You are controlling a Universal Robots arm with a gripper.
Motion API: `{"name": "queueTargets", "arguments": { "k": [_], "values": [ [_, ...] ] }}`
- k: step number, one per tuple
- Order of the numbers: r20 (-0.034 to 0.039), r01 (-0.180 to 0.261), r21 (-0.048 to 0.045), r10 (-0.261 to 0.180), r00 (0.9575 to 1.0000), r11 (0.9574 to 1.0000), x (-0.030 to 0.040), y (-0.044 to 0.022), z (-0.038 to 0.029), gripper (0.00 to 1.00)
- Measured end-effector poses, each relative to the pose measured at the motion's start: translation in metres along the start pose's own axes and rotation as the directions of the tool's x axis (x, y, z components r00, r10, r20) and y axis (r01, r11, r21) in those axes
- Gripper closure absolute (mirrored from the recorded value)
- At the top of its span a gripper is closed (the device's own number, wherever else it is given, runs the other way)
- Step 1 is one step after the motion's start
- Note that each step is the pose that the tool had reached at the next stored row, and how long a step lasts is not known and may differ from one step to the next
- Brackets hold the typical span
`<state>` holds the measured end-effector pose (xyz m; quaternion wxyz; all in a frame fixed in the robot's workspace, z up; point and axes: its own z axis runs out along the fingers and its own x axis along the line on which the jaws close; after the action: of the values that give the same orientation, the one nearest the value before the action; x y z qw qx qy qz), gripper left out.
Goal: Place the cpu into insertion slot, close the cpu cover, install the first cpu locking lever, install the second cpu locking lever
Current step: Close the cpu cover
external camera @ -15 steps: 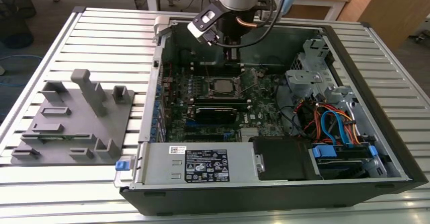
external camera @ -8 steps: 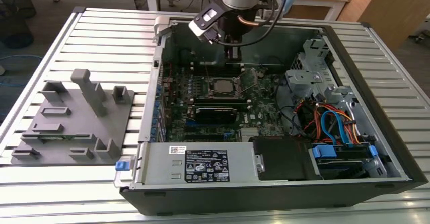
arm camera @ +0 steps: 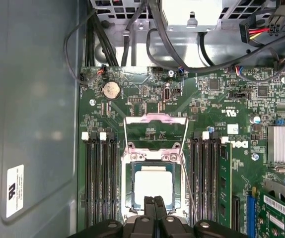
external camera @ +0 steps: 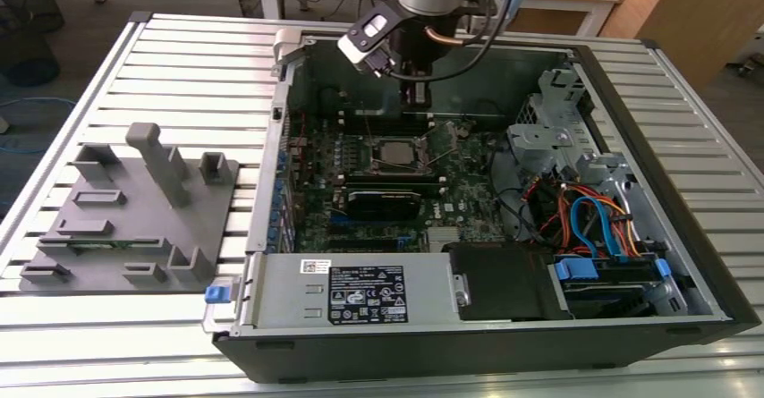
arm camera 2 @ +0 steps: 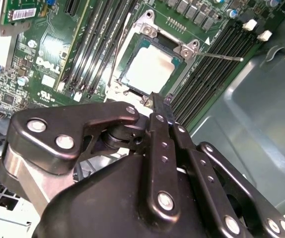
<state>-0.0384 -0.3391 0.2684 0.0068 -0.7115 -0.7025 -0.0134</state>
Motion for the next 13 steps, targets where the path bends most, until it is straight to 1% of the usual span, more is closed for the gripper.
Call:
{"name": "queueTargets", "arguments": {
  "k": [5, 13],
  "values": [
    [0.0001, 0.0, 0.0, 0.0, 1.0, 1.0, 0.0, 0.0029, 0.0002, 0.9],
    [0.0, 0.0, 0.0, 0.0, 1.0, 1.0, 0.0001, 0.0031, 0.0002, 0.9]
  ]
}}
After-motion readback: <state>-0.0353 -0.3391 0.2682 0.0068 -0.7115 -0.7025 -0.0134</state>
